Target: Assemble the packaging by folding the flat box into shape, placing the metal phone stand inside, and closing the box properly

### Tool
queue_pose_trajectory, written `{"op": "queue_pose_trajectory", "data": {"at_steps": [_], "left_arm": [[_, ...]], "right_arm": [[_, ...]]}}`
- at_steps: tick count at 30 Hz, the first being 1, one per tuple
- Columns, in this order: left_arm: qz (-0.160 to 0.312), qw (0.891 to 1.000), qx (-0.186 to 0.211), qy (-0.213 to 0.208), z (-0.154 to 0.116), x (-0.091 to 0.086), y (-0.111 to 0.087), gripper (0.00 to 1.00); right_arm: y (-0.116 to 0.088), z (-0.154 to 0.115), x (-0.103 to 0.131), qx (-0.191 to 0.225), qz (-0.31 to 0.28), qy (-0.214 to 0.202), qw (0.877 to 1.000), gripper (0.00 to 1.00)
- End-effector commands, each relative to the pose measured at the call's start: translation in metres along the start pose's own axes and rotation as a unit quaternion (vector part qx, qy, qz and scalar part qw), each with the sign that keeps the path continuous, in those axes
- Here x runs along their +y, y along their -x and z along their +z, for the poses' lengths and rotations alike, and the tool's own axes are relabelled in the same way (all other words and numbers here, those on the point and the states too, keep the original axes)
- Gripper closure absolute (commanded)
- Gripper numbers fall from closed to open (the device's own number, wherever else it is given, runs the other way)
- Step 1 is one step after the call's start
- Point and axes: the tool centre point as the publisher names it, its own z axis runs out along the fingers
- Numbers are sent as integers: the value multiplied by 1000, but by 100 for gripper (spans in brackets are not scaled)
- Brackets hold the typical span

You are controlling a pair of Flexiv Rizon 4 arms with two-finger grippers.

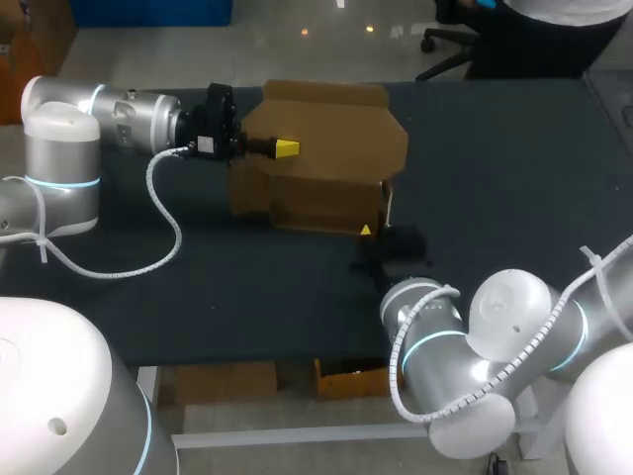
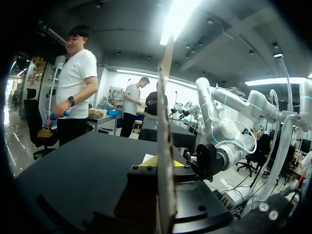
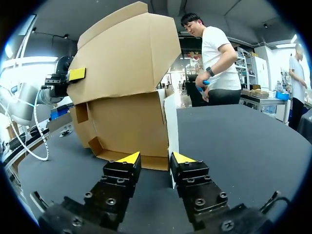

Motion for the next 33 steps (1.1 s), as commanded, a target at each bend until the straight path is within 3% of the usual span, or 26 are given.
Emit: {"op": "queue_pose_trajectory", "data": {"at_steps": [1, 16, 33], "left_arm": [[0, 1000, 1, 1, 0, 3, 1, 100], [0, 1000, 1, 1, 0, 3, 1, 100], [0, 1000, 1, 1, 0, 3, 1, 100]], "right_arm": [[-4, 2, -5, 2, 1, 7, 1000, 63], [-19, 6, -4, 23, 0, 10, 1000, 63], [-12, -55, -18, 10, -42, -22, 999, 61]]}}
